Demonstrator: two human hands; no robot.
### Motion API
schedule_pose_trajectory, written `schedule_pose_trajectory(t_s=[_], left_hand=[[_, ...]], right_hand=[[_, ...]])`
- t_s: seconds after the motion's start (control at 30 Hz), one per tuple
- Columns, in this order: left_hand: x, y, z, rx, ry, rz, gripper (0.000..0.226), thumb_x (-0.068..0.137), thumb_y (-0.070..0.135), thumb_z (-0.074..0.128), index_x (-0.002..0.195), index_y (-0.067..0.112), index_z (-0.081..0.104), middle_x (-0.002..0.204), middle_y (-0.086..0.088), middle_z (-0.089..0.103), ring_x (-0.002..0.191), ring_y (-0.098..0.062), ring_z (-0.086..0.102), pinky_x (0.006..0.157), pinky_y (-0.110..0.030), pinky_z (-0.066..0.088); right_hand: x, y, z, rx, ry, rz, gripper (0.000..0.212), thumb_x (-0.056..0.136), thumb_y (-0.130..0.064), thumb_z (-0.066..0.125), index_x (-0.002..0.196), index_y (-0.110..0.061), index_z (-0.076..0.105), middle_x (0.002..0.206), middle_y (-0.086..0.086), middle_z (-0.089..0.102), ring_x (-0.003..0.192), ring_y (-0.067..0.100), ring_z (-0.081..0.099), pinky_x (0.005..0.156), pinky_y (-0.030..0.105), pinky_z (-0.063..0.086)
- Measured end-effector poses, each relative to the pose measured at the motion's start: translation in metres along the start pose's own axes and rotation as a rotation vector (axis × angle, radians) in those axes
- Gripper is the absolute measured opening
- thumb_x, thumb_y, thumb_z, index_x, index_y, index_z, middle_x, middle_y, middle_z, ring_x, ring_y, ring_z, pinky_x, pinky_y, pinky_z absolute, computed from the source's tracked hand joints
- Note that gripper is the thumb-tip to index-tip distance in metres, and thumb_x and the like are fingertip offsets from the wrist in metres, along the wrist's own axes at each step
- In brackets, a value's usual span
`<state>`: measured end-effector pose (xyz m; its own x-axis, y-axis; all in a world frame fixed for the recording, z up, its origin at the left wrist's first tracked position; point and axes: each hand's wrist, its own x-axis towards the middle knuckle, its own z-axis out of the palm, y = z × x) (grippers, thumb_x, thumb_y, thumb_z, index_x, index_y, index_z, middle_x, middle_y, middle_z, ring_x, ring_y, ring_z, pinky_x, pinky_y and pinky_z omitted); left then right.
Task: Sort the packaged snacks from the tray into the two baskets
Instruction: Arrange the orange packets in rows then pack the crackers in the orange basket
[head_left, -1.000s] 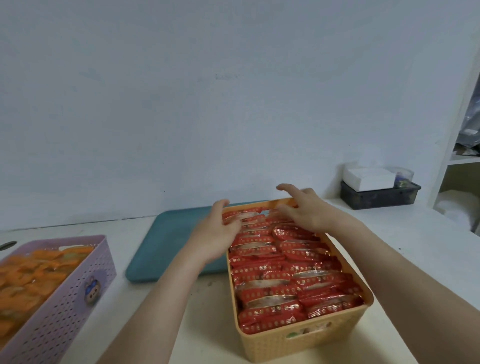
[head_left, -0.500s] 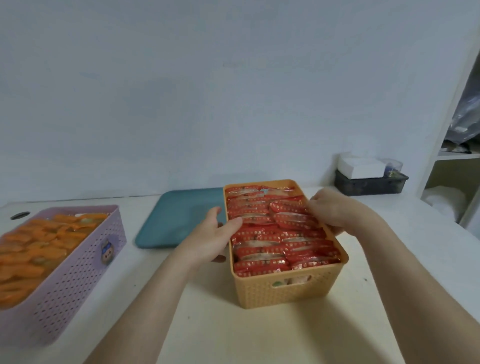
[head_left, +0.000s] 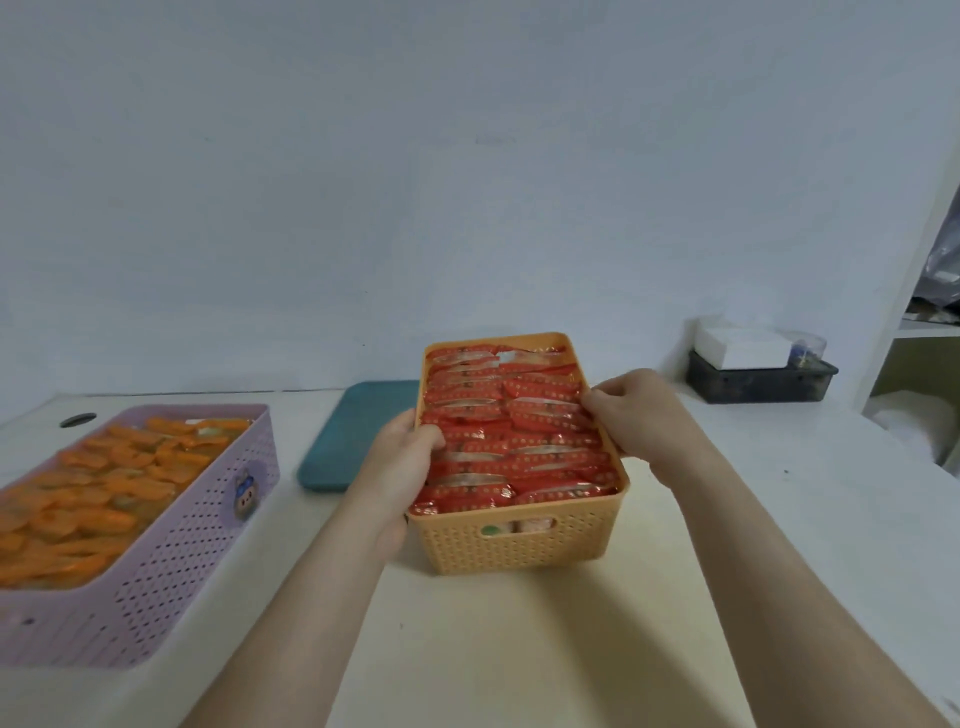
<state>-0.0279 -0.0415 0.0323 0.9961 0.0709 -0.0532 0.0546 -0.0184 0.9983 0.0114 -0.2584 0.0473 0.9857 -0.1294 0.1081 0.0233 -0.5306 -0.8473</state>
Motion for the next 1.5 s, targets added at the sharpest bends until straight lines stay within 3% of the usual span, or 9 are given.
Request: schedule_pose_trajectory(t_s=[0.17,0.3,0.47,0.63,0.8,1.13,1.3,1.4,1.5], left_hand=[[0.038,0.021,-0.020,-0.054,0.074,-0.023,0.026,0.081,-0.001,0.042,0.090,0.012,0.063,0.065,-0.002,0.069,0.059,-0.018,0.066,0.054,-0.029,0.048],[0.060,0.021,-0.024,-0.117,0.131,-0.033,0.028,0.076,-0.003,0.042,0.094,0.009,0.059,0.071,-0.006,0.067,0.065,-0.022,0.066,0.054,-0.029,0.049],[0.094,0.009,-0.015,-0.144,0.138,-0.039,0.025,0.075,-0.004,0.041,0.089,0.010,0.057,0.080,-0.008,0.067,0.076,-0.025,0.067,0.064,-0.036,0.053],[0.110,0.000,-0.004,-0.174,0.099,0.002,0.023,0.076,-0.002,0.043,0.090,0.008,0.058,0.081,-0.006,0.068,0.071,-0.021,0.066,0.056,-0.030,0.051],[0.117,-0.020,0.011,-0.204,0.041,0.044,0.029,0.088,0.005,0.043,0.107,0.004,0.065,0.095,-0.012,0.071,0.083,-0.024,0.067,0.069,-0.035,0.054],[0.127,-0.026,0.039,0.047,0.004,0.106,0.031,0.095,0.013,0.040,0.098,0.018,0.070,0.082,0.000,0.071,0.070,-0.012,0.064,0.064,-0.026,0.046],[0.126,-0.025,0.046,0.413,0.279,0.225,0.038,0.099,0.029,0.034,0.066,0.017,0.046,0.067,0.000,0.053,0.062,-0.016,0.048,0.056,-0.030,0.035],[0.115,-0.018,0.037,0.575,0.245,0.280,0.029,0.100,0.030,0.035,0.085,0.019,0.058,0.084,0.001,0.062,0.078,-0.018,0.057,0.062,-0.031,0.041],[0.093,-0.004,0.019,0.739,0.241,0.335,0.031,0.096,0.025,0.044,0.124,0.022,0.059,0.125,0.004,0.062,0.114,-0.018,0.057,0.095,-0.034,0.045]], right_hand=[[0.029,-0.022,0.031,0.115,0.062,-0.035,0.033,0.085,-0.031,0.051,0.066,-0.004,0.057,0.065,0.013,0.065,0.059,0.022,0.060,0.066,0.038,0.048],[0.036,-0.028,0.046,0.389,-0.012,0.007,0.039,0.090,-0.023,0.050,0.093,0.015,0.060,0.079,0.019,0.069,0.069,0.020,0.060,0.068,0.033,0.045],[0.048,-0.021,0.045,0.510,-0.201,0.075,0.029,0.097,-0.014,0.039,0.100,-0.015,0.068,0.078,-0.002,0.070,0.072,0.013,0.063,0.069,0.029,0.044],[0.060,-0.005,0.053,0.542,-0.116,0.131,0.035,0.098,-0.007,0.032,0.104,-0.011,0.067,0.084,0.005,0.069,0.075,0.018,0.062,0.066,0.029,0.044],[0.070,0.012,0.058,0.569,-0.015,0.177,0.038,0.095,0.001,0.030,0.092,-0.007,0.067,0.077,0.008,0.069,0.064,0.018,0.064,0.060,0.027,0.052],[0.089,0.028,0.036,0.225,0.225,0.178,0.031,0.088,-0.003,0.042,0.078,-0.010,0.071,0.080,0.012,0.072,0.082,0.033,0.069,0.077,0.045,0.056],[0.080,0.017,0.031,-0.118,0.357,0.096,0.027,0.093,-0.009,0.047,0.110,-0.006,0.067,0.103,0.010,0.069,0.085,0.024,0.060,0.076,0.036,0.049],[0.067,0.005,0.036,-0.354,0.419,-0.140,0.031,0.091,-0.011,0.044,0.115,-0.010,0.063,0.112,0.008,0.067,0.101,0.029,0.058,0.080,0.039,0.049],[0.047,-0.020,0.053,-0.326,0.350,-0.367,0.030,0.090,-0.011,0.048,0.114,-0.012,0.065,0.112,0.004,0.067,0.103,0.023,0.058,0.081,0.035,0.048]])
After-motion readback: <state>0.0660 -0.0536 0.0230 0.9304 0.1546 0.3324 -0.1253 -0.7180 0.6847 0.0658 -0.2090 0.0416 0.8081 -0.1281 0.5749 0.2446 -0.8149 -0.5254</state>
